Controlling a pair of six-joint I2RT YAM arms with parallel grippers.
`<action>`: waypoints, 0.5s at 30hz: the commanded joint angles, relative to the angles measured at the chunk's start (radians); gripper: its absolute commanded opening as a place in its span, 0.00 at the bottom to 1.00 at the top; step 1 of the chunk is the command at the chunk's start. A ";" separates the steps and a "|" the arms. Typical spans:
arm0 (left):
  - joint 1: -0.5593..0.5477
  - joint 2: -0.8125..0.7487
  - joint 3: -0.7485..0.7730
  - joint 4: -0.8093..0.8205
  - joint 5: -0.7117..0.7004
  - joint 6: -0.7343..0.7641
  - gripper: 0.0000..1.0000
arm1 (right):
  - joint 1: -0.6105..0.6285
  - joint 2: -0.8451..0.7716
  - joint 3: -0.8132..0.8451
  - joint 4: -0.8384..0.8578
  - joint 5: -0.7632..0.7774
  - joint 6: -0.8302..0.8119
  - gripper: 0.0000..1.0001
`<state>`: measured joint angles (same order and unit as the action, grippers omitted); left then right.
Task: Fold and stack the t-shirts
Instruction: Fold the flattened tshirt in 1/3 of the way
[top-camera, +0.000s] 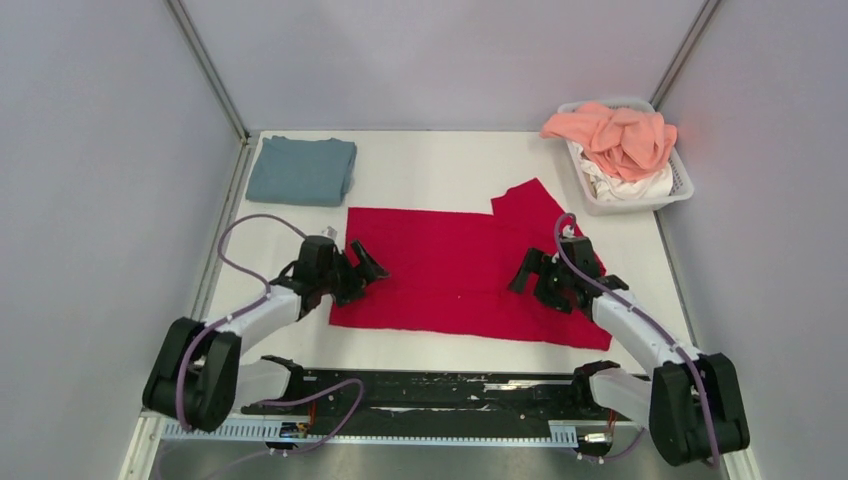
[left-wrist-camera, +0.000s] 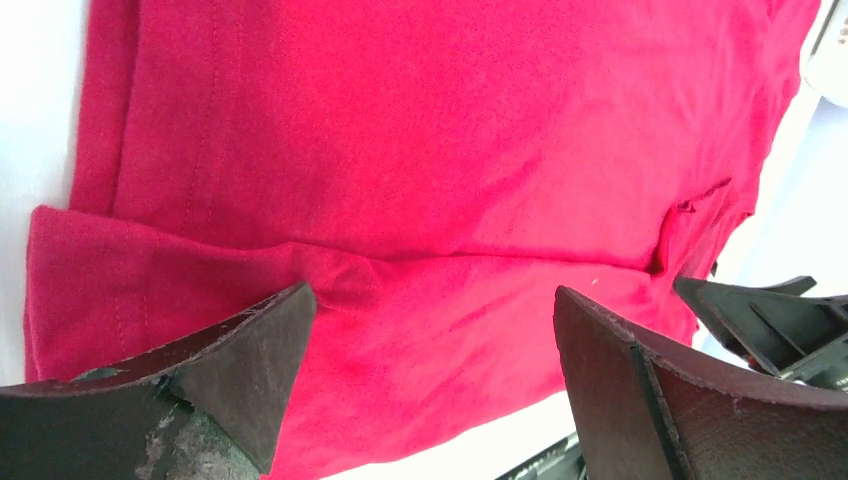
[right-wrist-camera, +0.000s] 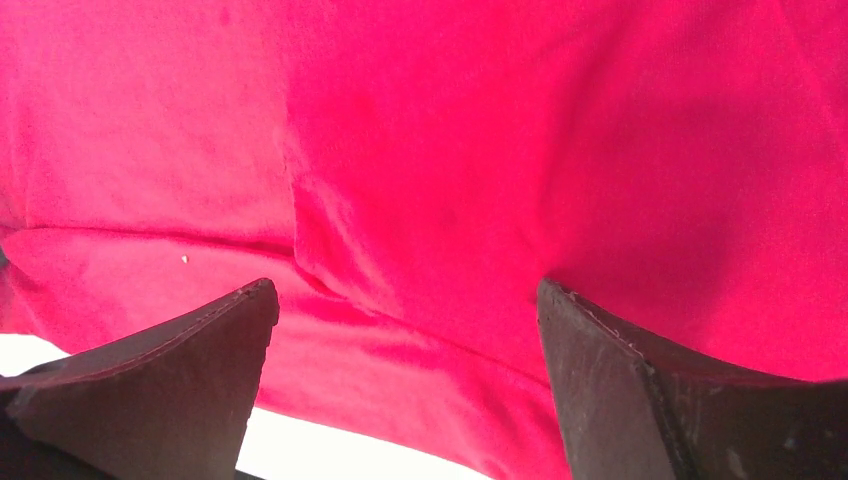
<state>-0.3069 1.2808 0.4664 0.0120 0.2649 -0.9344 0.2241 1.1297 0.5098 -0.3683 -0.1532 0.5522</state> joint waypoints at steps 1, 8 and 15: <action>-0.073 -0.178 -0.157 -0.336 -0.077 -0.108 1.00 | 0.014 -0.116 -0.048 -0.128 -0.053 0.015 1.00; -0.122 -0.463 -0.273 -0.501 -0.108 -0.204 1.00 | 0.038 -0.236 -0.066 -0.215 -0.065 0.062 1.00; -0.124 -0.574 -0.283 -0.527 -0.151 -0.207 1.00 | 0.083 -0.325 -0.108 -0.293 -0.056 0.176 1.00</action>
<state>-0.4248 0.7078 0.2226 -0.3065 0.1959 -1.1458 0.2859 0.8295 0.4343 -0.5964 -0.2039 0.6415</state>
